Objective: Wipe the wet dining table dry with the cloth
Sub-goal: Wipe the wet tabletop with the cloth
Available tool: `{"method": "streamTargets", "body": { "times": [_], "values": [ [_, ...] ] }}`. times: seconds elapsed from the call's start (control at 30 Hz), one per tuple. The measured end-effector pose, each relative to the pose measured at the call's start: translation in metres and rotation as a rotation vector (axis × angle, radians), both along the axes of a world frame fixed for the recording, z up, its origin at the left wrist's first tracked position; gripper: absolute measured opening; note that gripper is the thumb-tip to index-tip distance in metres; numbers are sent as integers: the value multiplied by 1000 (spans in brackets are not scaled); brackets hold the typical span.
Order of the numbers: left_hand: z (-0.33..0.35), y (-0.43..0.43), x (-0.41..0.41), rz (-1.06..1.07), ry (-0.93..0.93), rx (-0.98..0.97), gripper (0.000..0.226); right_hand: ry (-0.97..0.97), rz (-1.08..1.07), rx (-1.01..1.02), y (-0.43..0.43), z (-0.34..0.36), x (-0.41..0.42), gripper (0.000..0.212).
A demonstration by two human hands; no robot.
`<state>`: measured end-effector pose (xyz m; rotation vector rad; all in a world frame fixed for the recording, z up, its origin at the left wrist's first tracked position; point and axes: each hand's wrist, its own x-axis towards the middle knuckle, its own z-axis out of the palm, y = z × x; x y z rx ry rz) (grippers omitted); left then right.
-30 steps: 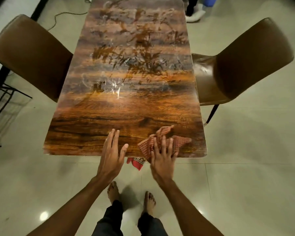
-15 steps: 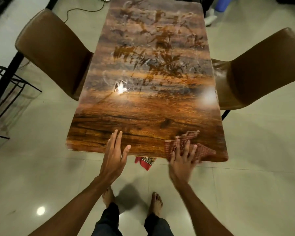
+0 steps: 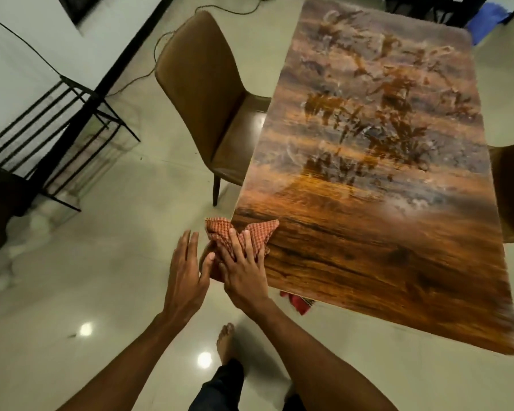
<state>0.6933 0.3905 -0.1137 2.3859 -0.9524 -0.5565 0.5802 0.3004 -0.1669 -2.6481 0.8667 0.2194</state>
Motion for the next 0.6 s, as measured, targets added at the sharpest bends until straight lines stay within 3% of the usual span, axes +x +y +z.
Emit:
{"method": "streamTargets", "body": {
  "times": [0.13, 0.33, 0.5, 0.6],
  "values": [
    [-2, -3, 18, 30, 56, -40, 73, 56, 71, -41, -15, 0, -49, 66],
    [-3, -29, 23, 26, 84, -91, 70, 149, -222, 14, -94, 11, -8, 62],
    [-3, -59, 28, 39, 89, -106, 70, 132, 104, -30, -87, 8, 4, 68],
    [-7, -83, 29, 33, 64, -73, 72, 88, 93, -49, -153, 10, 18, 60]
  ]
}}
